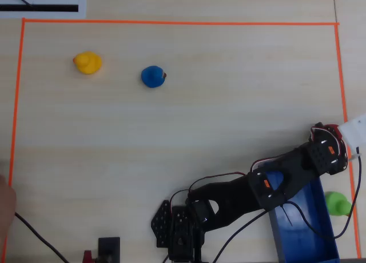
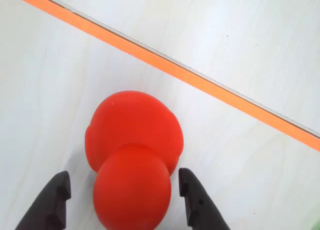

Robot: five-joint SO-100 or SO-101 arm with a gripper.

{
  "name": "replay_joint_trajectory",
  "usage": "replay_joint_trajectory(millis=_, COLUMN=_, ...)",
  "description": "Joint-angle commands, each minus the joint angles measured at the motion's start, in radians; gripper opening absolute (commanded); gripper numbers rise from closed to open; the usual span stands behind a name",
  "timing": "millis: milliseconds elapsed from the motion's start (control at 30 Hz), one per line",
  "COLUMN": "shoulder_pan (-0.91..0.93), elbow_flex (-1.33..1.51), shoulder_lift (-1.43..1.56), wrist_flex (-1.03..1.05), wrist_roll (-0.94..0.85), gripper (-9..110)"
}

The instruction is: Grasp red duck and put it into box.

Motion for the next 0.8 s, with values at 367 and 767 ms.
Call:
replay_joint_trajectory(millis=367, shoulder_pan=-0.031, elbow_flex=-0.063, shoulder_lift=0.011, wrist_flex=-0.069, wrist_roll=-0.003, gripper=1)
replay_joint_trajectory(millis=767, shoulder_pan=-0.060, elbow_flex=-0.058, shoulder_lift=0.155, wrist_flex=-0.132, wrist_roll=0.147, gripper=0)
